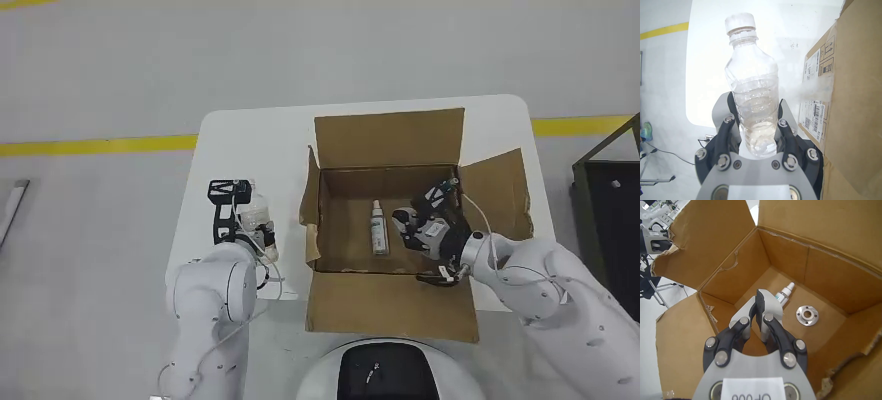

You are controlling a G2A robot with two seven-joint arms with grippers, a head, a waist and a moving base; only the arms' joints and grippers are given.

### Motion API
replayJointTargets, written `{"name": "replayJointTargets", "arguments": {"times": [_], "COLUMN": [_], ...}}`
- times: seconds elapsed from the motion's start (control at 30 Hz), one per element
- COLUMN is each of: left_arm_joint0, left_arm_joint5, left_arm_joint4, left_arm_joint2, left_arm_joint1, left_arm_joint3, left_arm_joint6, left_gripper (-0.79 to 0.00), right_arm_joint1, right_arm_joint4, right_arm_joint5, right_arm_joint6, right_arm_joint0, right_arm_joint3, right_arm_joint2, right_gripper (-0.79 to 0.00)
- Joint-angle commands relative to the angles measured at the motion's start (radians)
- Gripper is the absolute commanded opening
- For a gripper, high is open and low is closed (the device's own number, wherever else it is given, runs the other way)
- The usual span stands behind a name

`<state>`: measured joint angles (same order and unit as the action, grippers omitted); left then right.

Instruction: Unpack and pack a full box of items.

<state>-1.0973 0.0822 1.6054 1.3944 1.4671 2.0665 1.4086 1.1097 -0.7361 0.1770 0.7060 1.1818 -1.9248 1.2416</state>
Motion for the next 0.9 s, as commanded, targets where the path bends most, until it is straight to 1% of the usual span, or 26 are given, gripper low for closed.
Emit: {"name": "replayJointTargets", "arguments": {"times": [0.0, 0.43, 0.5, 0.57, 0.6, 0.67, 0.87], "left_arm_joint0": [0.0, 0.0, 0.0, -0.008, -0.003, 0.016, 0.046], "left_arm_joint5": [0.0, 0.0, 0.0, -0.029, -0.05, -0.123, -0.302], "left_arm_joint4": [0.0, 0.0, 0.0, -0.012, -0.029, -0.055, -0.087], "left_arm_joint2": [0.0, 0.0, 0.0, 0.005, 0.015, 0.029, 0.067], "left_arm_joint1": [0.0, 0.0, 0.0, -0.002, -0.003, -0.008, -0.024], "left_arm_joint3": [0.0, 0.0, 0.0, -0.008, -0.015, -0.033, -0.119], "left_arm_joint6": [0.0, 0.0, 0.0, -0.035, -0.035, -0.014, 0.071], "left_gripper": [-0.785, -0.785, -0.785, -0.785, -0.785, -0.785, -0.785], "right_arm_joint1": [0.0, 0.0, 0.001, 0.003, 0.004, 0.006, 0.02], "right_arm_joint4": [0.0, 0.0, 0.0, -0.007, -0.017, -0.056, -0.023], "right_arm_joint5": [0.002, 0.002, -0.009, -0.045, -0.067, -0.126, -0.386], "right_arm_joint6": [-0.001, -0.001, -0.025, -0.032, -0.024, 0.002, 0.083], "right_arm_joint0": [0.002, 0.002, 0.009, 0.008, 0.007, 0.0, -0.023], "right_arm_joint3": [0.0, 0.0, -0.001, -0.022, -0.036, -0.063, -0.119], "right_arm_joint2": [0.002, 0.002, 0.002, -0.004, -0.01, -0.02, -0.038], "right_gripper": [-0.785, -0.785, -0.785, -0.785, -0.785, -0.785, -0.785]}}
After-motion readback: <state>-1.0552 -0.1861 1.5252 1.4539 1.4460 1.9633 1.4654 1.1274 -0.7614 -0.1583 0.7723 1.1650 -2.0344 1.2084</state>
